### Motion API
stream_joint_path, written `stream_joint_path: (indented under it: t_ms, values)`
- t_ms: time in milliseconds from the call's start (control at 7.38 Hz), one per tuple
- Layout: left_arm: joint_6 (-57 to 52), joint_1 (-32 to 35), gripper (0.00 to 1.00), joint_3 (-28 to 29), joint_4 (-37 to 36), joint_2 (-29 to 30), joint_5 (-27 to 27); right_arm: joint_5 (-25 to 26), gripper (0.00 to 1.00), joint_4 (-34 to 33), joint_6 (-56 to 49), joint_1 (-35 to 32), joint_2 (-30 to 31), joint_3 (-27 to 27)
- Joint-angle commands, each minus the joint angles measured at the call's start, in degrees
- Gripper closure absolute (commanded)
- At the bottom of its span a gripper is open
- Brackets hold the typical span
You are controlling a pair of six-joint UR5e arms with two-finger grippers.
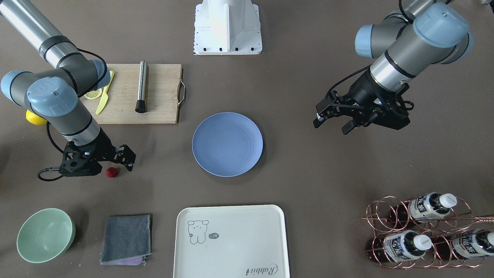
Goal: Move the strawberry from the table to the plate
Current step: 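Lower the right gripper onto the red strawberry while the left arm withdraws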
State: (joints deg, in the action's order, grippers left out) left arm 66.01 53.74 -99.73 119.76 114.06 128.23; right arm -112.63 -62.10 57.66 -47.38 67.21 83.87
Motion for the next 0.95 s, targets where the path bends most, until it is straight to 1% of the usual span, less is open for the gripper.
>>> stream_joint_path:
  t_ms: [0, 135, 271, 406, 542, 813]
  values:
    - [0.0, -0.22, 0.02, 0.15, 0.03, 0.02, -0.08, 0.57, 0.03, 0.22, -1.15, -0.08, -0.06, -1.42]
    - [0.0, -0.3, 0.02, 0.15, 0.03, 0.02, -0.08, 0.57, 0.05, 0.13, -1.24, 0.27, 0.03, -1.51]
    - [0.0, -0.39, 0.02, 0.15, -0.06, 0.02, -0.08, 0.57, 0.08, 0.13, -1.06, 0.45, 0.21, -1.34]
    - [0.0, -0.31, 0.02, 0.15, -0.06, 0.11, -0.08, 0.57, 0.16, 0.13, -0.89, 0.53, 0.29, -1.43]
    - [0.0, -0.31, 0.02, 0.15, 0.03, 0.02, -0.08, 0.48, 0.35, 0.13, -0.97, 0.54, 0.29, -1.34]
    - [0.0, -0.31, 0.02, 0.15, 0.03, 0.02, -0.08, 0.39, 0.62, -0.13, -1.15, 0.53, 0.29, -1.34]
